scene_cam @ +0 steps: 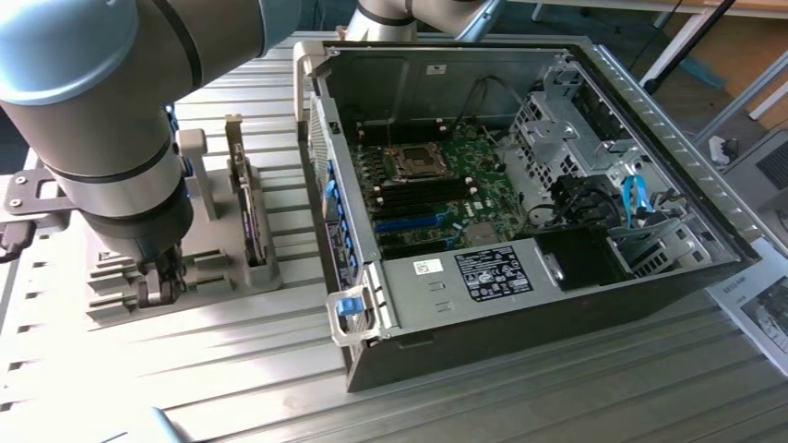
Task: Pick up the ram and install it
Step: 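Pick up the ram and move it above insertion slot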
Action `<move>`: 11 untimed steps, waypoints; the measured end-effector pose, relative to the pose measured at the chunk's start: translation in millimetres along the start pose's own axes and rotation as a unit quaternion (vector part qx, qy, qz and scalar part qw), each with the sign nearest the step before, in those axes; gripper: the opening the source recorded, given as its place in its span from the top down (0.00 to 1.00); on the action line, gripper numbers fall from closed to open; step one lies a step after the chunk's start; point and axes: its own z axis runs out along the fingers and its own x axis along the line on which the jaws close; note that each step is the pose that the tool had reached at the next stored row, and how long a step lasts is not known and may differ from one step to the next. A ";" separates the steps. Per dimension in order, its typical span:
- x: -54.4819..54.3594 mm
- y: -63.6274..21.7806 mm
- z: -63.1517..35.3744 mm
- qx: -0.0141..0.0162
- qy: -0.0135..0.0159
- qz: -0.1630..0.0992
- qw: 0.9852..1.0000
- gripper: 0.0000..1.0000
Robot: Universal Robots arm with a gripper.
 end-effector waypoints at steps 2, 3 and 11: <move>0.1 -0.2 3.7 0.000 0.000 0.000 1.000 0.75; 0.1 -0.2 4.4 0.000 0.000 0.000 1.000 0.75; 0.3 -0.4 9.4 0.000 0.000 0.000 1.000 0.75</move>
